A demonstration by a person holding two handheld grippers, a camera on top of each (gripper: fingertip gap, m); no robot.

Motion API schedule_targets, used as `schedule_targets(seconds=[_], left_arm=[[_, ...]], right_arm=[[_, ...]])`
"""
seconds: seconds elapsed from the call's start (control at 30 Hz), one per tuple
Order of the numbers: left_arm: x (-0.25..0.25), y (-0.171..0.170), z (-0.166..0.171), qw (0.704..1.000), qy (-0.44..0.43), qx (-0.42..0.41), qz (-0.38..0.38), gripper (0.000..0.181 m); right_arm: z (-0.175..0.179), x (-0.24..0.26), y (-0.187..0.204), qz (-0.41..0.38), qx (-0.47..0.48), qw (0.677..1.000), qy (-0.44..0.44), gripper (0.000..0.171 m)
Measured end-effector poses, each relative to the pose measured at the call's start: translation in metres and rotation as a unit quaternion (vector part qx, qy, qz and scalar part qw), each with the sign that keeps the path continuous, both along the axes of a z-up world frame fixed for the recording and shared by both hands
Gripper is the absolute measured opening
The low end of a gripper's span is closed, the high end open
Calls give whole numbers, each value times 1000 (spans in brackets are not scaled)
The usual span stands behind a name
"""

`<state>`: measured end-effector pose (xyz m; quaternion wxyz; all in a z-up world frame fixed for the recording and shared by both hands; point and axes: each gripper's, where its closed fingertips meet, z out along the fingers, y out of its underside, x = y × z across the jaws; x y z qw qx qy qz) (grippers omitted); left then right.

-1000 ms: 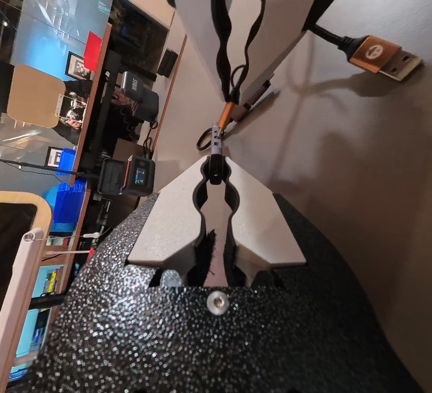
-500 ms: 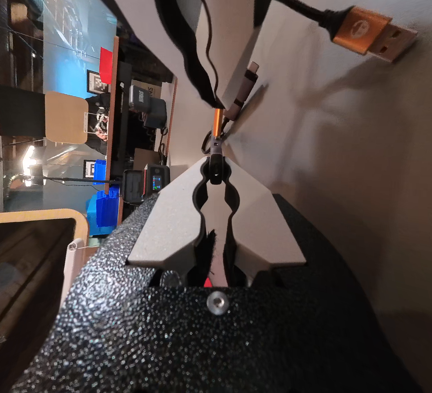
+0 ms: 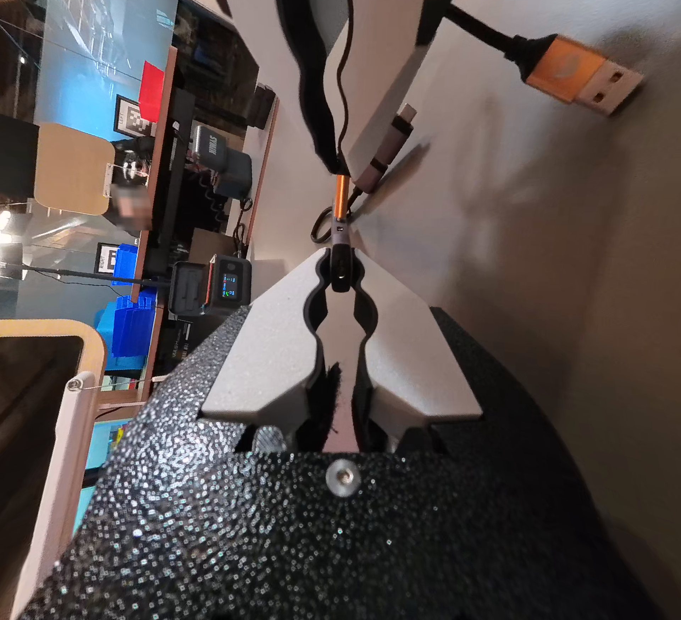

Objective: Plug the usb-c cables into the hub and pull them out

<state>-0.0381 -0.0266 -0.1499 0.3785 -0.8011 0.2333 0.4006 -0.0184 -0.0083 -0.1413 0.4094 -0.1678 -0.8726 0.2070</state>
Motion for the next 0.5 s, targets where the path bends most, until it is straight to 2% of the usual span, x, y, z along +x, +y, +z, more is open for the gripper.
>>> schedule_targets(seconds=[0.37,0.47,0.5], left_arm=[[-4,-2,-3,1000,13,-4,-1,7],[-3,1,-2,1000,0,4,-10,7],[-2,2,-3,1000,10,1,-10,7]], right_arm=[[-1,-5,-5,2,1,1000,12,5],[5,-1,-3,-5,-54,999,4,9],[13,3,-2,-9,-88,996,6,19]])
